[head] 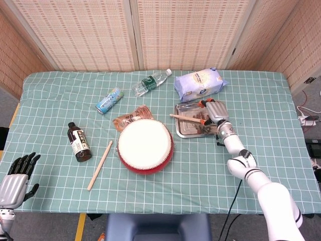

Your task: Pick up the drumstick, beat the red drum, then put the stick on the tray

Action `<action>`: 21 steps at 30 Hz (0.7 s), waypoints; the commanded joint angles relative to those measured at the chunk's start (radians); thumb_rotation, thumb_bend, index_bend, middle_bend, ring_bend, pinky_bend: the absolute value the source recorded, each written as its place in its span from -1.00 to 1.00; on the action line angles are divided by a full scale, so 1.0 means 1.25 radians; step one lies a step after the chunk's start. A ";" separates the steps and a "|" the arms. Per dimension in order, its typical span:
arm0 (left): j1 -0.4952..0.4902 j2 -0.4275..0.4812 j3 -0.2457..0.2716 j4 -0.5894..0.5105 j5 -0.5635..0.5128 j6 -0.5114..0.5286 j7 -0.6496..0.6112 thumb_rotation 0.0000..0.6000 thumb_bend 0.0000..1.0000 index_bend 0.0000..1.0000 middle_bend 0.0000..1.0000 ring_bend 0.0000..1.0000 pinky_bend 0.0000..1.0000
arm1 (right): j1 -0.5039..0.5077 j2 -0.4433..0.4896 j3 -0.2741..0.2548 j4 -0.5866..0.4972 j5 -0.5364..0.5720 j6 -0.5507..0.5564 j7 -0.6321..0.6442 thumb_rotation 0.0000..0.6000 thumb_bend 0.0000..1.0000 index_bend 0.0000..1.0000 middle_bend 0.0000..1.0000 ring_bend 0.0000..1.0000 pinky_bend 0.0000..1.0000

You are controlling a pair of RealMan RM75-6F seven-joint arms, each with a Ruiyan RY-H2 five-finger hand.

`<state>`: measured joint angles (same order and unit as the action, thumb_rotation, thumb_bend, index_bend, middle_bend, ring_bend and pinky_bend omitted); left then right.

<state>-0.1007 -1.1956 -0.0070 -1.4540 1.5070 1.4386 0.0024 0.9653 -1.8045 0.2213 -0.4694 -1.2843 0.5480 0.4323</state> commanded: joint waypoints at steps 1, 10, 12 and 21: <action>-0.001 0.000 -0.001 0.001 -0.001 -0.001 -0.001 1.00 -0.44 -0.90 -1.00 -1.00 -0.91 | -0.039 0.059 -0.015 -0.083 -0.042 0.112 0.011 1.00 -0.46 -0.47 -0.46 -0.79 -0.58; -0.004 -0.008 -0.011 0.004 0.003 0.013 0.000 1.00 -0.44 -0.90 -1.00 -1.00 -0.91 | -0.251 0.282 -0.038 -0.456 -0.031 0.395 -0.175 1.00 -0.46 -0.62 -0.59 -0.86 -0.66; -0.002 -0.008 -0.014 0.003 0.001 0.018 0.003 1.00 -0.44 -0.90 -1.00 -1.00 -0.91 | -0.294 0.337 -0.050 -0.553 -0.020 0.427 -0.215 1.00 -0.46 -0.74 -0.64 -0.91 -0.70; -0.003 -0.015 -0.023 -0.017 0.006 0.038 0.034 1.00 -0.44 -0.90 -1.00 -1.00 -0.90 | -0.500 0.482 -0.136 -0.844 -0.027 0.619 -0.301 1.00 -0.46 -1.00 -0.80 -1.00 -0.82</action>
<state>-0.1044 -1.2137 -0.0355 -1.4752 1.5133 1.4857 0.0444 0.4381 -1.2774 0.1031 -1.4345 -1.3115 1.2265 0.1004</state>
